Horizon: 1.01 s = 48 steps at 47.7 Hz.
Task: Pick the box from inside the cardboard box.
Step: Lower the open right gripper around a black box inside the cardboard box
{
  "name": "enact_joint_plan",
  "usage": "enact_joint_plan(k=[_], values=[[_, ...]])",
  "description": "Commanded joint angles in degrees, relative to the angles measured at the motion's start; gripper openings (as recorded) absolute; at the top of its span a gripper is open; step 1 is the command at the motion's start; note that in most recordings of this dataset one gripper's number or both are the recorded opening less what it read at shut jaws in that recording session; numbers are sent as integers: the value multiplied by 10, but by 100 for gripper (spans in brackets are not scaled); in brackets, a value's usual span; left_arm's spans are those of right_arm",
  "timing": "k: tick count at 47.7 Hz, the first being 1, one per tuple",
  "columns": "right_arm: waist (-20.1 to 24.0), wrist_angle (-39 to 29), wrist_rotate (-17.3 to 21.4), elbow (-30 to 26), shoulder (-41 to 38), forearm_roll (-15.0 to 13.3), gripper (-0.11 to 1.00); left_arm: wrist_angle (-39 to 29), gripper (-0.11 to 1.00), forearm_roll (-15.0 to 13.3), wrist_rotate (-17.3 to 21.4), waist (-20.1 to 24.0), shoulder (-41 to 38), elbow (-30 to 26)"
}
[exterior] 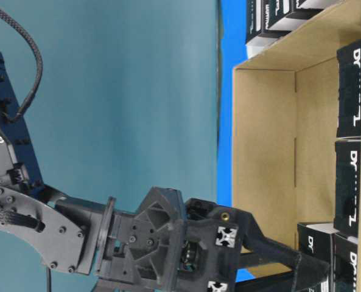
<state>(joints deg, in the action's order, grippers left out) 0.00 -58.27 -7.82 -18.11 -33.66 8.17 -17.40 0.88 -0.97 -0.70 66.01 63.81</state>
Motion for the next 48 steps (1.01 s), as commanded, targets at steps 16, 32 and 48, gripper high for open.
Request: enact_joint_plan(k=[16,32,48], values=[[-12,20,1,-2,-14,3,98,4,-4,1,-1,-1,-7,-15],[-38,25,-3,10,-13,0,98,6,-4,1,-13,-1,-6,-16],[-27,18,-3,4,-10,1,98,9,-4,1,-13,0,-4,-17]])
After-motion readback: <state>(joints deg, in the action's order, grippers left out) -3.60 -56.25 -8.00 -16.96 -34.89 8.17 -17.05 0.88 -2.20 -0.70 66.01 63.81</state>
